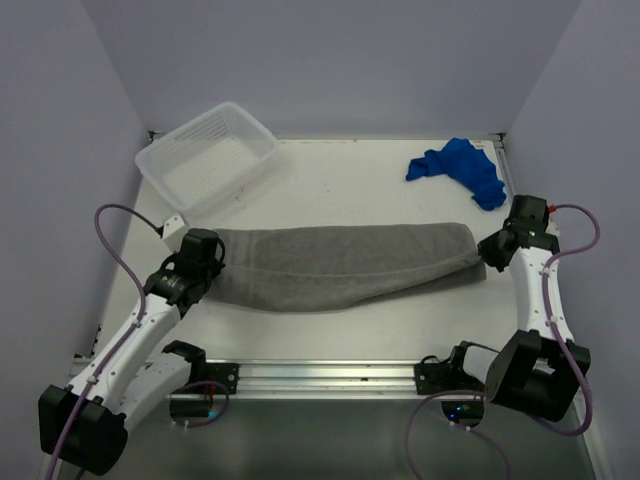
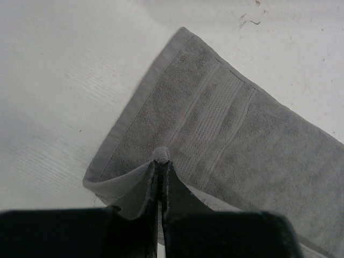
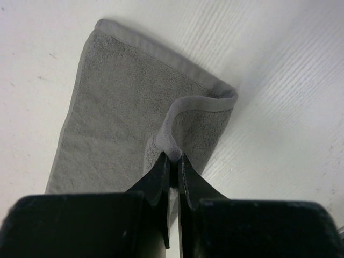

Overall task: Roll the towels
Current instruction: Fold the towel

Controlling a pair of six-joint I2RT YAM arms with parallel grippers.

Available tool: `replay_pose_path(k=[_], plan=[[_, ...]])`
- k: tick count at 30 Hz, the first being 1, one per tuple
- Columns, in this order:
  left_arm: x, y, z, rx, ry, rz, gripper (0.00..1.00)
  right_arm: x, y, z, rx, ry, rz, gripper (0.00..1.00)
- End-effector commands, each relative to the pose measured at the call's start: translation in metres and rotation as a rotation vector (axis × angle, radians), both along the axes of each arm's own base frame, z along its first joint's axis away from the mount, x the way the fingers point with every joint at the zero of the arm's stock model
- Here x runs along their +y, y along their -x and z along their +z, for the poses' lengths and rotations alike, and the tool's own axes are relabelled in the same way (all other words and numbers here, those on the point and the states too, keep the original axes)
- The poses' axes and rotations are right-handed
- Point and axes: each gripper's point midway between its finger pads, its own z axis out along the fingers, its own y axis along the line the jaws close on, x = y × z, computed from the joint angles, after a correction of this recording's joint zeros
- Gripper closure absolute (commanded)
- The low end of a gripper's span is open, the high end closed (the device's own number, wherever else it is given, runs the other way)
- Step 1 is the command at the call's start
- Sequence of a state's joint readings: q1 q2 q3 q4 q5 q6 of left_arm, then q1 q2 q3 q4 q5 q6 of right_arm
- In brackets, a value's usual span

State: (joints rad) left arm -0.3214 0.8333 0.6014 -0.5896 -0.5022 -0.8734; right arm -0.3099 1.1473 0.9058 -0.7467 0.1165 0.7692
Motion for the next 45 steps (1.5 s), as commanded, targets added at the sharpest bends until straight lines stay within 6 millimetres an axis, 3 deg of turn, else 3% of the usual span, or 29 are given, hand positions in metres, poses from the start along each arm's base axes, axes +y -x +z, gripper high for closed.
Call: replay_pose_path(k=[1,10,13,24,45], plan=[[0.002,-0.028,0.031,-0.108,-0.016,0.025,1.00,-0.017,-0.025,0.017,-0.071,0.051,-0.038,1.00],[0.009,-0.052,0.044,-0.127,-0.083,0.080,1.00,-0.018,-0.062,0.010,-0.064,-0.005,-0.013,1.00],[0.011,-0.060,0.048,-0.132,-0.099,0.094,1.00,-0.015,-0.074,0.017,-0.080,-0.014,0.026,1.00],[0.024,-0.076,0.044,-0.117,-0.155,0.151,1.00,0.002,-0.110,-0.005,-0.037,-0.068,0.110,0.98],[0.031,-0.091,0.030,-0.097,-0.184,0.125,1.00,-0.007,-0.134,-0.015,0.018,-0.021,0.108,1.00]])
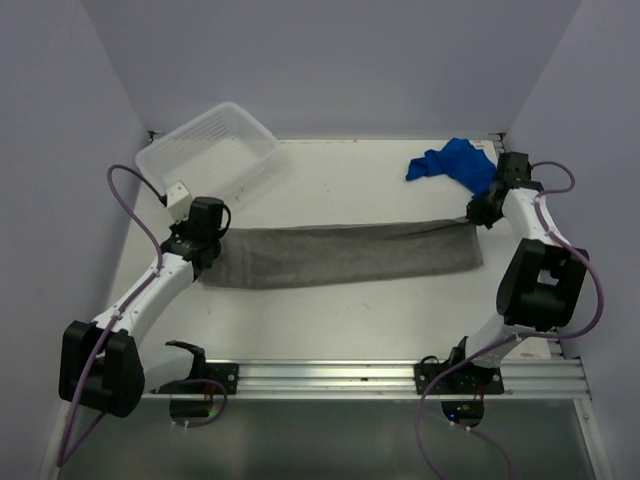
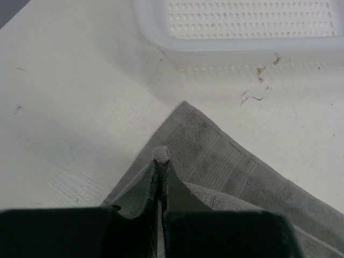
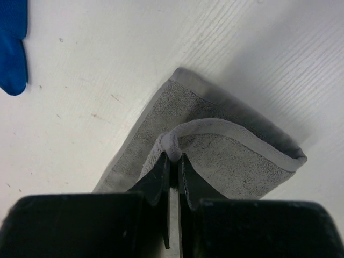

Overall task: Roll the towels
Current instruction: Fold the towel

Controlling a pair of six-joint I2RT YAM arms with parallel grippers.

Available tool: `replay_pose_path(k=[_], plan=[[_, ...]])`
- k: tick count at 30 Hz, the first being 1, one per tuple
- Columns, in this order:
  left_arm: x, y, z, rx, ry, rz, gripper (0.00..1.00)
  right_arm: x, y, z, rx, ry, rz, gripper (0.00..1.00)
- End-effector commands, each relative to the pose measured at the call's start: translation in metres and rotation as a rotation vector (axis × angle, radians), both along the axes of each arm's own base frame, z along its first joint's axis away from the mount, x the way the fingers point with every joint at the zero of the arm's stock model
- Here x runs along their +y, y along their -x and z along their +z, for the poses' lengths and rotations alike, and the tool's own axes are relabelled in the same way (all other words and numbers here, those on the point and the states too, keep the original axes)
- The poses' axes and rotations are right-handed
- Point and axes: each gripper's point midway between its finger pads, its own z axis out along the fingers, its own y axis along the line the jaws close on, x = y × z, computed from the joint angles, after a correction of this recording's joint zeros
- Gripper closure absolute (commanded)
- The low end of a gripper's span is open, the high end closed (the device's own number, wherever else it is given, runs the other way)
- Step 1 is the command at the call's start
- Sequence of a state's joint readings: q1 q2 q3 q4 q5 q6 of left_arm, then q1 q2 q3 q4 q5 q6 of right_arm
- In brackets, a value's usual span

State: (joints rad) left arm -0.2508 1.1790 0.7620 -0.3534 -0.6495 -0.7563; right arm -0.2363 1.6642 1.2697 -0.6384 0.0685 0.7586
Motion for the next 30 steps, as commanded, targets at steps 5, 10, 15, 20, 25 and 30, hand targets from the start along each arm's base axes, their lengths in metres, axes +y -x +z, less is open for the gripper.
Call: replay_pose_path(k=[5,10,15,20,25,30], plan=[[0.001,-0.020,0.006,-0.040,-0.014,-0.004,1.00,-0.003,-0.014,-0.006,0.000,0.001,0.013,1.00],[-0.004,-0.028,0.002,-0.037,-0.021,-0.050,1.00,0.000,-0.021,-0.012,-0.003,-0.020,0.032,0.88],[-0.011,-0.040,-0.005,-0.028,-0.032,-0.102,0.66,0.004,-0.031,-0.012,-0.014,-0.036,0.063,0.31],[-0.009,-0.045,-0.010,-0.008,-0.047,-0.087,0.57,0.002,-0.033,-0.010,-0.018,-0.032,0.067,0.28],[-0.005,-0.044,-0.009,0.021,-0.067,-0.064,0.35,0.001,-0.030,-0.001,-0.033,-0.013,0.076,0.27],[-0.012,-0.043,0.015,-0.054,-0.039,-0.113,0.19,0.001,-0.020,0.011,-0.073,0.033,0.127,0.24]])
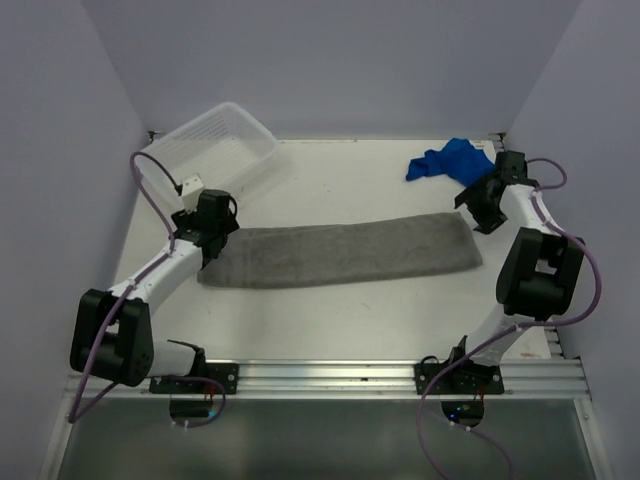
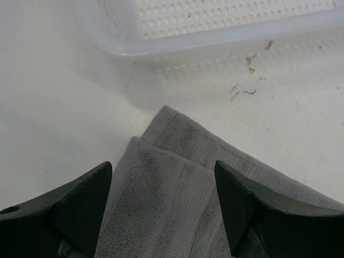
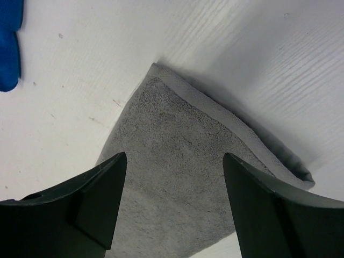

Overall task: Roll the towels
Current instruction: Fold the towel

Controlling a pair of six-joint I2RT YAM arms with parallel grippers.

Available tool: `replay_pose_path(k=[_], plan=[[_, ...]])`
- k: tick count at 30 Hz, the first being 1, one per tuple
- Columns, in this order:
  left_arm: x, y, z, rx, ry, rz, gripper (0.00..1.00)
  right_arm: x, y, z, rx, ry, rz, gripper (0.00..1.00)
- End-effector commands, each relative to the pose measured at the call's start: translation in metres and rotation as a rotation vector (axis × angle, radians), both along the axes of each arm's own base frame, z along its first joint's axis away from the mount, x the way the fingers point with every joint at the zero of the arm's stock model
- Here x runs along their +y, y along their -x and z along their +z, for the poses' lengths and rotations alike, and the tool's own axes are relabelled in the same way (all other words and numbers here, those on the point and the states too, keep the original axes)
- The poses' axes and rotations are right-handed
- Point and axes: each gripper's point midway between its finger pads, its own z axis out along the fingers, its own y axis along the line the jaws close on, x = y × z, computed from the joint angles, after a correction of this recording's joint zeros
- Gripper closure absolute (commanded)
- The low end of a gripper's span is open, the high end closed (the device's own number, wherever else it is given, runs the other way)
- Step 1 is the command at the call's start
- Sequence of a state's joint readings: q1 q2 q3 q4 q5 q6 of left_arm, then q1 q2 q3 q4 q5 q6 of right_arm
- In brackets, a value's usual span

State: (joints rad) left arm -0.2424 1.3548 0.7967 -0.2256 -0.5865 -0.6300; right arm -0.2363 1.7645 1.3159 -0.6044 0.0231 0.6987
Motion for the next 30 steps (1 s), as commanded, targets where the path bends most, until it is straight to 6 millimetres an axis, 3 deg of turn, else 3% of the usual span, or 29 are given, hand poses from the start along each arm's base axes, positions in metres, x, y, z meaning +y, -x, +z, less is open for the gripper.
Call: replay_pose_path(k=[1,4,7,13,17,22,30], plan=[[-0.003,-0.014,0.054,-0.158,0.022,-0.028,0.17,-0.001,0.002,0.036,-0.111,0.060,0.058,0.23],[-0.014,-0.016,0.079,-0.204,0.051,-0.102,0.09,-0.006,0.017,0.032,-0.093,0.120,0.094,0.21],[-0.024,-0.017,0.087,-0.207,0.077,-0.166,0.04,-0.004,0.030,0.019,-0.081,0.136,0.122,0.21],[-0.030,-0.008,0.047,-0.098,0.116,-0.165,0.04,0.014,0.036,0.011,-0.104,0.089,0.201,0.29],[-0.034,-0.003,0.028,-0.076,0.146,-0.177,0.04,0.013,0.035,0.012,-0.092,0.087,0.198,0.48],[-0.032,-0.003,0.005,-0.026,0.195,-0.161,0.07,0.012,0.034,0.011,-0.089,0.088,0.192,0.51],[-0.030,-0.016,-0.009,0.005,0.197,-0.123,0.16,0.049,0.031,0.000,-0.091,0.082,0.292,0.60]])
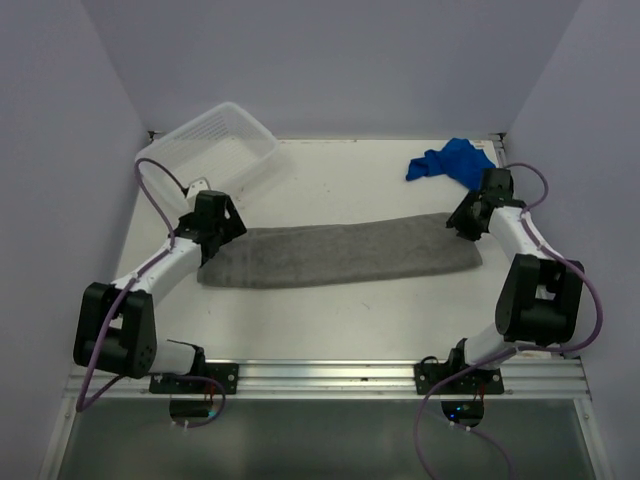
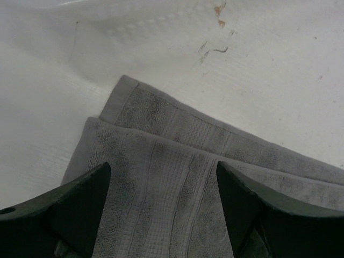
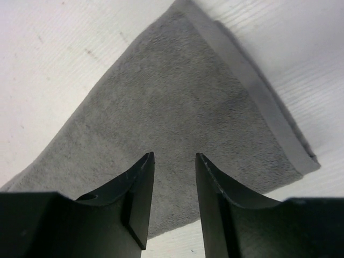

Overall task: Roll the towels
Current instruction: Fold the towel

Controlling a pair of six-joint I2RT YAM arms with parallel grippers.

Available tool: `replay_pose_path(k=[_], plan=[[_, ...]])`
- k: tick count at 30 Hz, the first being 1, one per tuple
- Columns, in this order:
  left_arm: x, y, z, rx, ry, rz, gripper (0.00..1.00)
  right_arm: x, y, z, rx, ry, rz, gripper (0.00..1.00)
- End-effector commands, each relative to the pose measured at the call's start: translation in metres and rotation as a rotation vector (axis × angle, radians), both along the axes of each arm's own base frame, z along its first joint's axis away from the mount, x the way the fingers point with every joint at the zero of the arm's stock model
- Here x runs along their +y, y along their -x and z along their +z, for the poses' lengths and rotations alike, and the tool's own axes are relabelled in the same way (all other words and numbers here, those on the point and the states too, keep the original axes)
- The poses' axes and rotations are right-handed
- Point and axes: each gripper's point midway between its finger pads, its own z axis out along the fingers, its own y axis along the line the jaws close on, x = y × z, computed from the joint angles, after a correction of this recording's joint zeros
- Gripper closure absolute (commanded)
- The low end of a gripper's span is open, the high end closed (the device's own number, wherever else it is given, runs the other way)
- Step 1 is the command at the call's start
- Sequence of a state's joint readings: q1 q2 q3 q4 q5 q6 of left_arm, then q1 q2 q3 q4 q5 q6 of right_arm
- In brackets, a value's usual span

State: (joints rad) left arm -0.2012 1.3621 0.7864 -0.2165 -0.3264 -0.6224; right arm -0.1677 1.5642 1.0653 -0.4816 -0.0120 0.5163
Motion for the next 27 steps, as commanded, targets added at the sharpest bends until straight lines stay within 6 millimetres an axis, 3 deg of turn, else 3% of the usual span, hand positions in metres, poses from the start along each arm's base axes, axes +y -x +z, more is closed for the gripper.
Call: replay_pose_path(k=[1,8,13,18,25,27], plan=[[0.000,-0.018,0.002,-0.029,0.031,0.044,0.18,0.019,-0.007,-0.001,-0.029,-0.007,0.059,0.62],[0.002,-0.024,-0.016,0.019,0.020,0.075,0.25,0.038,-0.003,-0.023,0.007,-0.043,0.097,0.70],[0.008,-0.019,-0.029,0.054,-0.017,0.092,0.36,0.042,0.001,-0.022,0.004,-0.041,0.108,0.71],[0.015,-0.011,-0.034,0.074,-0.046,0.109,0.39,0.043,0.001,-0.021,0.005,-0.045,0.105,0.71],[0.020,-0.004,-0.046,0.114,-0.075,0.116,0.64,0.043,0.002,-0.020,0.004,-0.044,0.102,0.71],[0.021,0.000,-0.049,0.123,-0.078,0.117,0.65,0.043,0.003,-0.020,0.006,-0.043,0.101,0.71]])
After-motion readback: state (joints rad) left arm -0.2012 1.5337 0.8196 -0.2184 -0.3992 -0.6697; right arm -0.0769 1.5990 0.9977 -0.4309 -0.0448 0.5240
